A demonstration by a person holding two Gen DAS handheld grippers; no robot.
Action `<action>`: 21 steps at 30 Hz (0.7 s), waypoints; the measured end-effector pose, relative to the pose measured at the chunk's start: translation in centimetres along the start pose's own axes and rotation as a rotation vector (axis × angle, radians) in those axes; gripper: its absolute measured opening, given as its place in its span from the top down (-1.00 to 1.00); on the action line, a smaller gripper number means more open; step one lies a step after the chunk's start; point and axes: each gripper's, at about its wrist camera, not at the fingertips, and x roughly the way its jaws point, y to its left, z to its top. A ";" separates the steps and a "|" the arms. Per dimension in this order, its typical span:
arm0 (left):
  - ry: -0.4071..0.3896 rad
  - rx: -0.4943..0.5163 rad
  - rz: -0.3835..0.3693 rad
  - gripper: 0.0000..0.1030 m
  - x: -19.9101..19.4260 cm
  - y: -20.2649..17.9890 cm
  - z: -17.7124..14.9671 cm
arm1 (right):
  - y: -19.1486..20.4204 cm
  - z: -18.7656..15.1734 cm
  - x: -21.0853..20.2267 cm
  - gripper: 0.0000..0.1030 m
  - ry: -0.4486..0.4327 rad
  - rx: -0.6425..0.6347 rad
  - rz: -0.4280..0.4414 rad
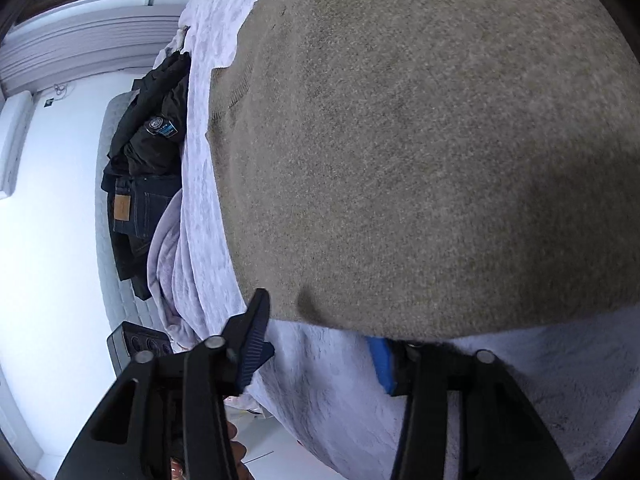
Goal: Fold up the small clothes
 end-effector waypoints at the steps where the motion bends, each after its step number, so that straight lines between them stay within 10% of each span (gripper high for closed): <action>1: 0.008 -0.007 -0.021 -0.99 0.0 -0.4 -0.5 | 0.0 0.2 0.0 0.68 -0.009 0.006 0.005; 11: -0.049 -0.069 -0.195 -0.99 2.0 -4.4 0.8 | 2.3 0.8 -1.9 0.77 -0.082 -0.065 0.078; 21: -0.115 0.014 -0.089 -0.99 4.3 -9.0 3.9 | 2.3 0.5 -1.4 0.77 -0.046 -0.101 0.043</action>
